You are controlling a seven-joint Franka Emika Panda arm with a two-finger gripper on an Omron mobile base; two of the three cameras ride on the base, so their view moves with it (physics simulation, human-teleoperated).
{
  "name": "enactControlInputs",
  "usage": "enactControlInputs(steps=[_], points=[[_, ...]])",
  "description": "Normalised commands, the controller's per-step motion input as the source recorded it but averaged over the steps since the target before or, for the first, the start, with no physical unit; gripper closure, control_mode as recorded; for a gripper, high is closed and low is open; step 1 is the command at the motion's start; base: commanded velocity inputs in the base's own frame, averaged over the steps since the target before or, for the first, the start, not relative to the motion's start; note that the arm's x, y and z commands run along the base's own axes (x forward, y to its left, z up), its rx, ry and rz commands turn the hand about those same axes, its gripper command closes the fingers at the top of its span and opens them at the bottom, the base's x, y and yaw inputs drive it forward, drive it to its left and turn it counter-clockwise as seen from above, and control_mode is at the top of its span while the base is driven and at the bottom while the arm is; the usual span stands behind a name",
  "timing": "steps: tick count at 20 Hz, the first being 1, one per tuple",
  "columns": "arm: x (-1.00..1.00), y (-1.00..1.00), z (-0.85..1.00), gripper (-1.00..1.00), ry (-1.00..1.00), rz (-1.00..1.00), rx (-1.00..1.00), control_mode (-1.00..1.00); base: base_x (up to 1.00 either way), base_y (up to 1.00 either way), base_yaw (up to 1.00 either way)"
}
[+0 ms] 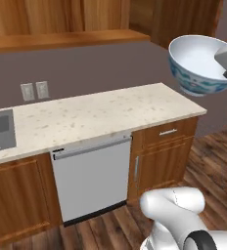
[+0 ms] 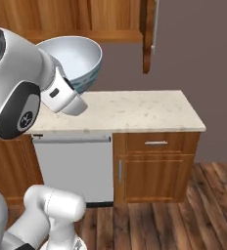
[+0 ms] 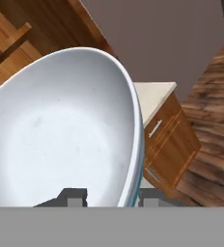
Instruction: Pick up the bowls from the cabinet and place each bowl in front of a stool on the dining counter.
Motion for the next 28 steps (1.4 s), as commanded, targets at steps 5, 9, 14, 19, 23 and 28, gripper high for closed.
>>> enactControlInputs(steps=[5, 9, 14, 19, 23, 28], points=[[0.0, 0.0, 0.0, 1.0, 0.0, 0.0, 0.0, 1.0, -0.6, -0.26, -0.39], [0.0, 0.0, 0.0, 1.0, 0.0, 0.0, 0.0, 1.0, -0.46, -0.17, -0.47], [0.0, 0.0, 0.0, 1.0, 0.0, 0.0, 0.0, 1.0, -0.29, -0.26, -0.61], [0.0, 0.0, 0.0, 1.0, 0.0, 0.0, 0.0, 1.0, -0.07, -0.15, -0.68], [0.0, 0.0, 0.0, 1.0, 0.0, 0.0, 0.0, 1.0, 0.0, -0.1, -0.67], [0.0, 0.0, 0.0, 1.0, 0.0, 0.0, 0.0, 1.0, 0.0, -0.01, -0.64]])
